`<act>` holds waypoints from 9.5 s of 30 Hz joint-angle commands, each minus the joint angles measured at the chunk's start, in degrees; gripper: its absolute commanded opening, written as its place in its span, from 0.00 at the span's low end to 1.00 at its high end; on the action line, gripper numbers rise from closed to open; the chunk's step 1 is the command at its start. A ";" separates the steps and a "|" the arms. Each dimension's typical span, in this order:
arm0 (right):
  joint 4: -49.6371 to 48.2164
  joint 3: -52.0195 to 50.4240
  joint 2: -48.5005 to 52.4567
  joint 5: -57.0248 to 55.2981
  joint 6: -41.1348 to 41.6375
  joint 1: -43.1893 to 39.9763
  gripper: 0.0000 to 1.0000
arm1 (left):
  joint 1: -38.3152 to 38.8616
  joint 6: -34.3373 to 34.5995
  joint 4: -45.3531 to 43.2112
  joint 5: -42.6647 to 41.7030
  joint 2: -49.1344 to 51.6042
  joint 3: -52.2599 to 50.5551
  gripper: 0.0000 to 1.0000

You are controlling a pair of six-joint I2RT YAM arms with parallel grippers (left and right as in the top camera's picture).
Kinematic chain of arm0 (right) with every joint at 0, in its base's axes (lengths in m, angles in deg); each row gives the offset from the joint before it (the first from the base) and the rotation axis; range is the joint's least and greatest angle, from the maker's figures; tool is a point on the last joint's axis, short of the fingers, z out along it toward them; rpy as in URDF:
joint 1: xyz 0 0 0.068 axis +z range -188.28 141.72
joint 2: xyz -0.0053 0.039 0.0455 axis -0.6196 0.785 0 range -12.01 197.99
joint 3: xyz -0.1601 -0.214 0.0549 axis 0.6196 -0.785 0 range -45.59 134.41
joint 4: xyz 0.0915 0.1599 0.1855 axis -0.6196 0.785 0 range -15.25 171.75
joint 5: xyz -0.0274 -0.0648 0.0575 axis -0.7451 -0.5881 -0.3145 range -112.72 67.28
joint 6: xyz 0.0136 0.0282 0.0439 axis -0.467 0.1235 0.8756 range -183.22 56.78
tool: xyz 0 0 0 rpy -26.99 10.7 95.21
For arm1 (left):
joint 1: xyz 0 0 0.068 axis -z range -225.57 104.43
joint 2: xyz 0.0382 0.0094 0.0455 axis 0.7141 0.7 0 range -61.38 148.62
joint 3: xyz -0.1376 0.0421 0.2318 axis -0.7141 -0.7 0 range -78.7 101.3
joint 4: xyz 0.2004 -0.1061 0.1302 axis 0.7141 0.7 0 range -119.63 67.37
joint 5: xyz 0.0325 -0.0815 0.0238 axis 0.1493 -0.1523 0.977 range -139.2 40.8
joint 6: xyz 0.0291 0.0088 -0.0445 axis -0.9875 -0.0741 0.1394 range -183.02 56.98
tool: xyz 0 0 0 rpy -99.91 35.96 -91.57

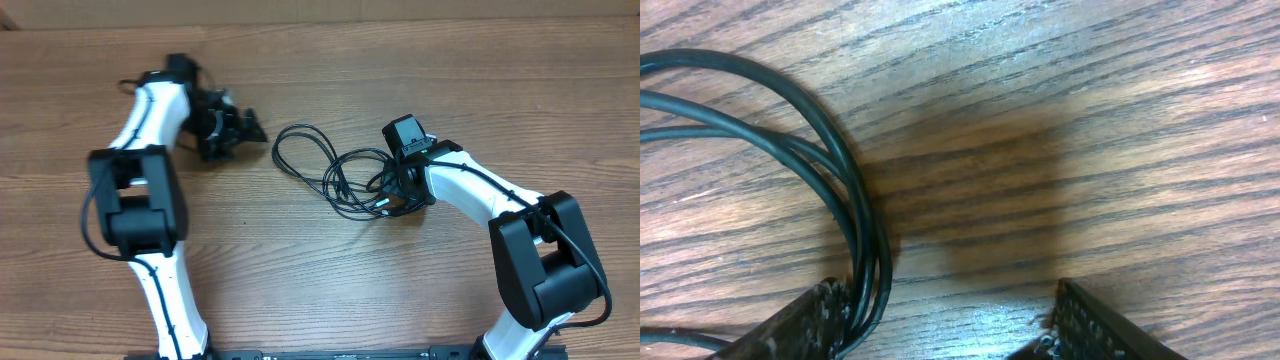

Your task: Untangle cables

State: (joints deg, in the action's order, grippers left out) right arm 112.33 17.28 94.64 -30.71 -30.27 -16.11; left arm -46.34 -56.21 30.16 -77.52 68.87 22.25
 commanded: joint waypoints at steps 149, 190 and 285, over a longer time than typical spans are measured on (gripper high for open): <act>3.13 9.07 13.29 0.52 -13.00 0.59 0.82 | 5.62 11.28 3.76 44.41 3.52 4.28 0.99; 9.29 9.07 13.29 -2.93 -1.16 -7.82 0.85 | -15.28 22.84 8.68 33.09 3.52 3.13 1.00; 2.01 9.09 13.29 23.54 -28.52 -3.58 0.17 | 22.56 4.94 -5.90 14.73 3.52 3.13 1.00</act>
State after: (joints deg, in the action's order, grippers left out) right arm 113.47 28.93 104.41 -5.10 -58.42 -20.15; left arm -24.38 -50.13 24.30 -60.10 70.73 26.34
